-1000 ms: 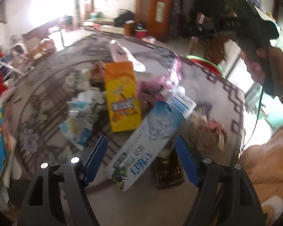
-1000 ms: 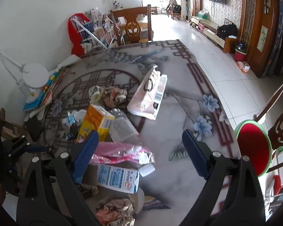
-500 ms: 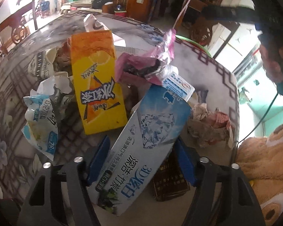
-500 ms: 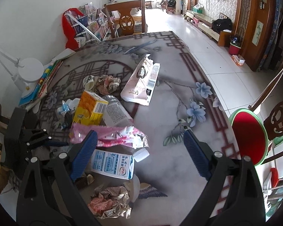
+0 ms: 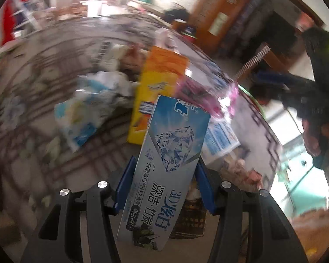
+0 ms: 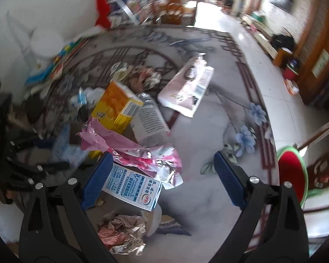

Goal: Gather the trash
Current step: 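Grasp the white-blue toothpaste box with the left tool, then grasp the pink plastic bag with the right tool while the left tool holds the box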

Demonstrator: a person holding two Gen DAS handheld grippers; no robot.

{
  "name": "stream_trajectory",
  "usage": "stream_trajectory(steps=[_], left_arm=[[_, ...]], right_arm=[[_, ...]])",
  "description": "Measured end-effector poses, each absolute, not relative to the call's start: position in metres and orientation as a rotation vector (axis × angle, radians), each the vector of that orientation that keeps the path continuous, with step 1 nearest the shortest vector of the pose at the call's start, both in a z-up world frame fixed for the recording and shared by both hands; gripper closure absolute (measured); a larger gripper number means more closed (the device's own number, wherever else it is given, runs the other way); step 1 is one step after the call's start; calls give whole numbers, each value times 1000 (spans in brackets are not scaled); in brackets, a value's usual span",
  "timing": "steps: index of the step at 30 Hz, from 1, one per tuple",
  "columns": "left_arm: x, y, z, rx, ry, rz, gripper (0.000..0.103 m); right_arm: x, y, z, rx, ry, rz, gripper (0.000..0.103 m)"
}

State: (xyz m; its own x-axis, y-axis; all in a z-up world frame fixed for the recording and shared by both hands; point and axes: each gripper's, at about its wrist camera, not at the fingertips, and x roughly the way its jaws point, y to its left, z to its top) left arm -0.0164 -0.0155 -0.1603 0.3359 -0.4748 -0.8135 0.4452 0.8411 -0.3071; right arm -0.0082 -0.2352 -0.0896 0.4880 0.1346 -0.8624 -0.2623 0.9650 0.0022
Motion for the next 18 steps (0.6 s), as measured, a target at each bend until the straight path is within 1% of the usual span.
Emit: stream_trajectory(steps=[2, 3, 7, 12, 18], left_arm=[[-21, -11, -151, -77, 1045, -534, 52], [-22, -4, -145, -143, 1024, -518, 52], [-26, 6, -127, -249, 968, -452, 52], [-28, 10, -121, -258, 963, -415, 52], [-24, 13, -119, -259, 961, -386, 52]], right_arm=[[-4, -226, -93, -187, 1037, 264, 8], [-1, -221, -96, -211, 1045, 285, 7], [10, -203, -110, -285, 1086, 339, 7], [15, -187, -119, -377, 1103, 384, 7], [21, -183, -127, -398, 1135, 412, 7]])
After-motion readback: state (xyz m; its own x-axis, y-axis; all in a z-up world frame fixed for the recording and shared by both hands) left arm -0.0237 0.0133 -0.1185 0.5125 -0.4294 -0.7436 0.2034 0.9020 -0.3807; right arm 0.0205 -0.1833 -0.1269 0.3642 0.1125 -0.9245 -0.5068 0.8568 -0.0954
